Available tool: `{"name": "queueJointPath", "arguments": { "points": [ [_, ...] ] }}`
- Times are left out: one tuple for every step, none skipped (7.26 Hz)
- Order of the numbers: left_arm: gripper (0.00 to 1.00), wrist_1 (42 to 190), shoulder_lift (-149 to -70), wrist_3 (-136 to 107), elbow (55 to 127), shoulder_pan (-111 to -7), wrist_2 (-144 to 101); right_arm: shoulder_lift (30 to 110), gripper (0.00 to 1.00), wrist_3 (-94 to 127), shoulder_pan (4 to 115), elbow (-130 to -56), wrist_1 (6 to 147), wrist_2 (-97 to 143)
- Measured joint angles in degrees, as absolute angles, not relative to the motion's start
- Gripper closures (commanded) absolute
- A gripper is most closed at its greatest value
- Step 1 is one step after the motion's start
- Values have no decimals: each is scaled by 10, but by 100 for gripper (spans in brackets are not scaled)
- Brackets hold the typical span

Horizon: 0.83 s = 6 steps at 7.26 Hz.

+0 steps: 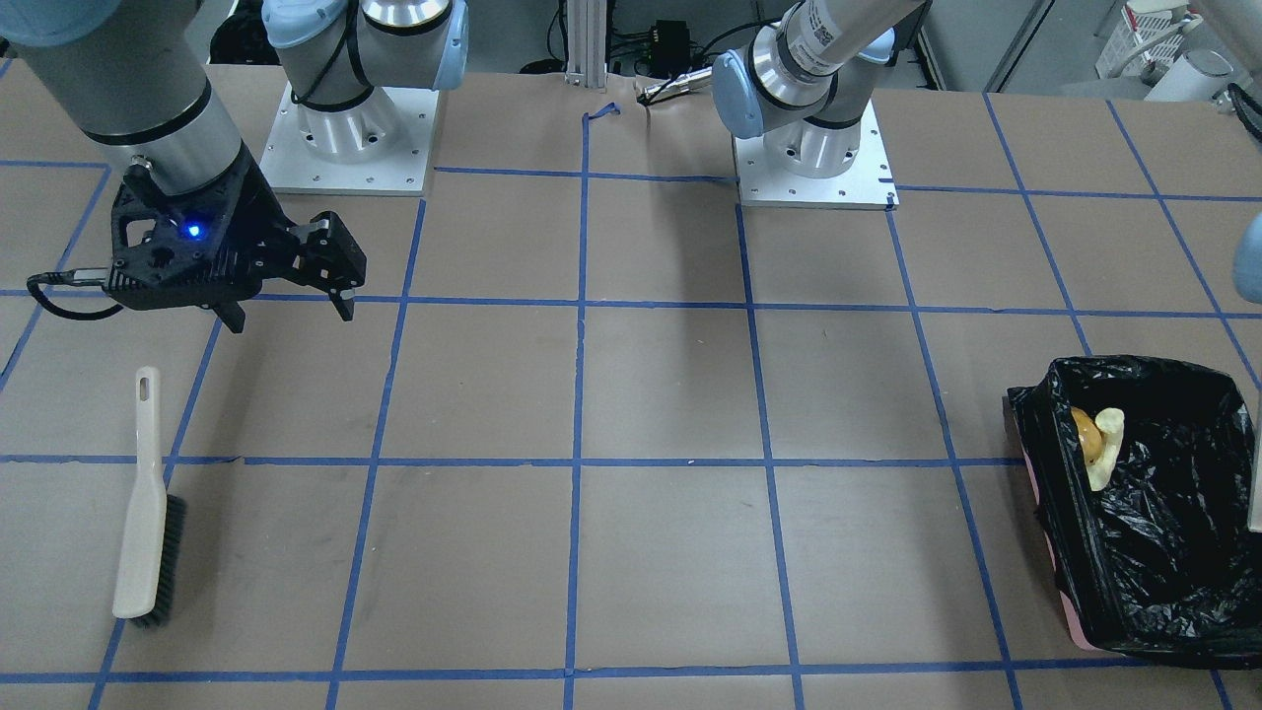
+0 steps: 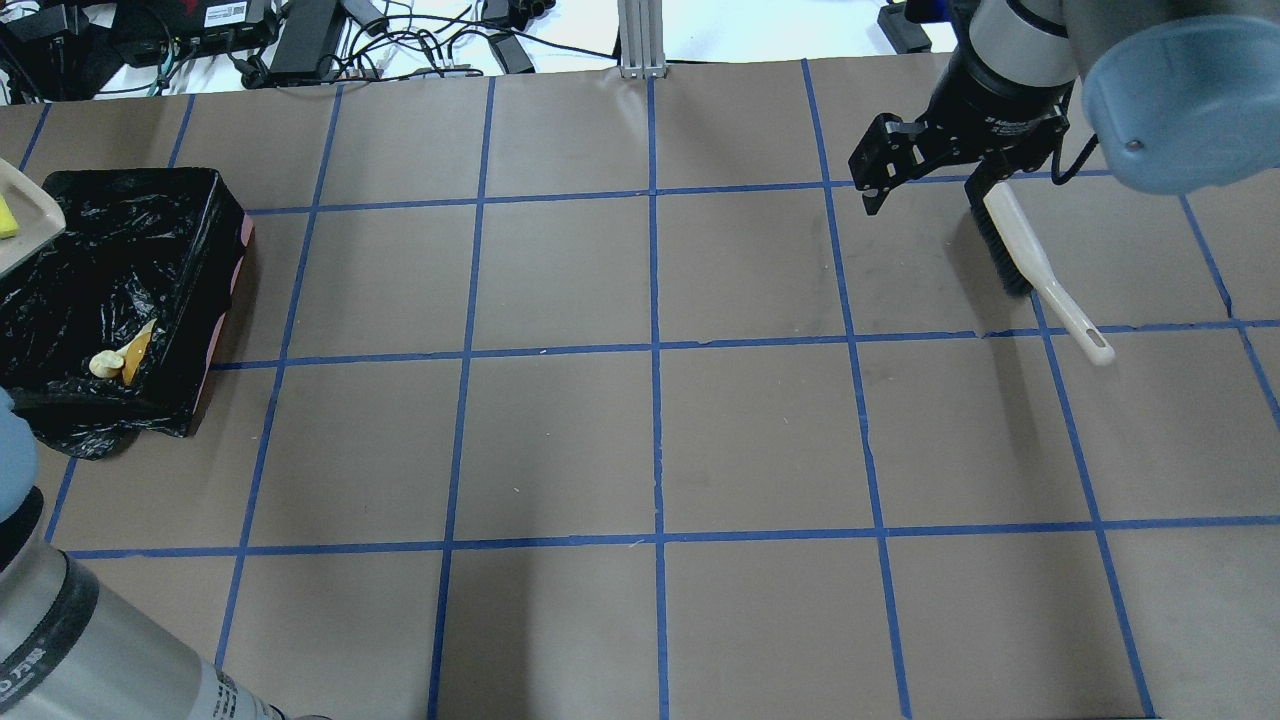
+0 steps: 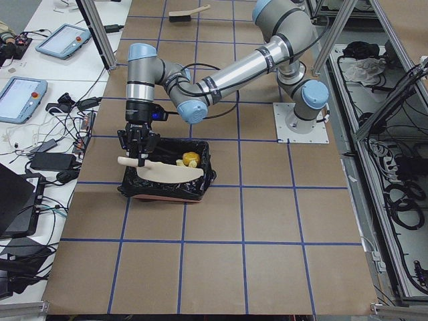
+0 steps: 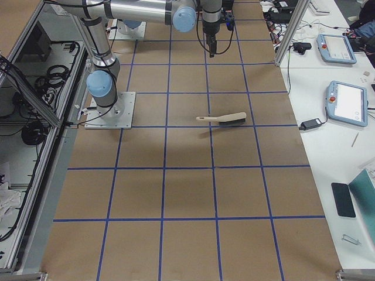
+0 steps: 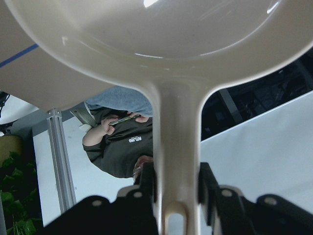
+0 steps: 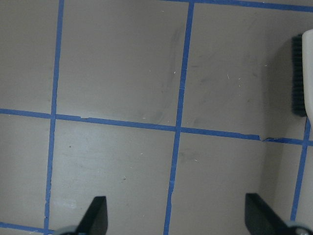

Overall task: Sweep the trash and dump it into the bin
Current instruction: 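Tilt the dustpan over the bin with the left gripper to dump the trash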

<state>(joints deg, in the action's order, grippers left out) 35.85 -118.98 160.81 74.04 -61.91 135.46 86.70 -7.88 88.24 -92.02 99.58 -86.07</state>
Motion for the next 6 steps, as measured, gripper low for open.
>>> {"name": "queueJointPath", "arguments": {
  "points": [
    [100,343,-1188,1608,750,-622,1358,867,0,-79,882,-920,996,-861],
    [100,328,-1185,1609,760,-624,1359,867,0,-79,882,-920,996,-861],
    [100,308,-1184,1612,769,-629,1364,867,0,-79,882,-920,996,-861],
    [100,284,-1184,1616,775,-636,1372,867,0,-79,882,-920,996,-861],
    [100,269,-1183,1619,780,-642,1379,867,0,-78,882,-920,996,-861],
    [100,257,-1181,1619,785,-645,1387,868,0,-78,883,-920,995,-863]
  ]
}}
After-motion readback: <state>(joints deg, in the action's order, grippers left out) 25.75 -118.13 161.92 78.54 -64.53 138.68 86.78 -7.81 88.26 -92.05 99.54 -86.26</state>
